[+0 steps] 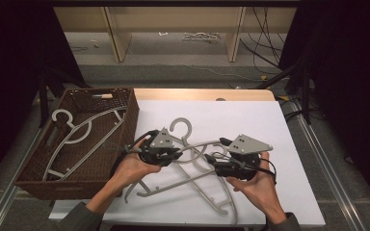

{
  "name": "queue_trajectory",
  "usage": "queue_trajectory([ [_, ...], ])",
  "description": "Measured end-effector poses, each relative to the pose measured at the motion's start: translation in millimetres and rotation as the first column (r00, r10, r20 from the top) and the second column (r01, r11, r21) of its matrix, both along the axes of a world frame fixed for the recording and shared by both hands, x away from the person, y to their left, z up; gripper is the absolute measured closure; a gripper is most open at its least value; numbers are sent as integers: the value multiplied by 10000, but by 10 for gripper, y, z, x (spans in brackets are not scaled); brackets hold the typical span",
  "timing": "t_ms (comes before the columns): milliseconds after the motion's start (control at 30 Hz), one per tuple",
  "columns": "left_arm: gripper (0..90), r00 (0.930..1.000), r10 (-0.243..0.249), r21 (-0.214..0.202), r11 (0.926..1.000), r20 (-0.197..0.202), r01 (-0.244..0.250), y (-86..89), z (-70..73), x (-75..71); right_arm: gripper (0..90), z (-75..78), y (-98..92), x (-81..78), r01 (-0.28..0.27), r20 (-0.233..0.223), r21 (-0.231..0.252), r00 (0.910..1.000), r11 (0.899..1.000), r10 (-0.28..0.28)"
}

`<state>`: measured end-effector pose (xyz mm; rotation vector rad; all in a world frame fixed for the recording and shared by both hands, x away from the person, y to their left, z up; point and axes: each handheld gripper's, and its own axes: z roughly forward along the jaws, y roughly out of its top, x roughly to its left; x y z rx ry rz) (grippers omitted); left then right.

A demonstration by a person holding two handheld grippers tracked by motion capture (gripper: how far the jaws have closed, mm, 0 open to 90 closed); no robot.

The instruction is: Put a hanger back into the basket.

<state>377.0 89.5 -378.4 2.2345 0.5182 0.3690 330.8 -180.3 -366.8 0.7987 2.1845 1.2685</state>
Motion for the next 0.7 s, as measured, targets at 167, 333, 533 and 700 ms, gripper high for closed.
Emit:
queue_trajectory([
  [167, 822, 9989, 466, -144, 9988, -40, -467, 118, 116, 103, 314, -70, -93, -53, 419, 373, 598, 9983, 9973, -442],
  [333, 822, 9970, 775, -400, 9962, 16, -774, 211, 285, 224, 310, -102, -158, -100, 660, 386, 930, 9968, 9935, -698],
  [533, 822, 9929, 1187, -686, 9906, 8, -1183, 320, 549, 333, 285, -177, -237, -142, 823, 381, 1250, 9954, 9887, -877],
  [700, 822, 9900, 1410, -1023, 9849, 49, -1398, 441, 759, 405, 259, -278, -240, -129, 848, 107, 1449, 9961, 9858, -872],
])
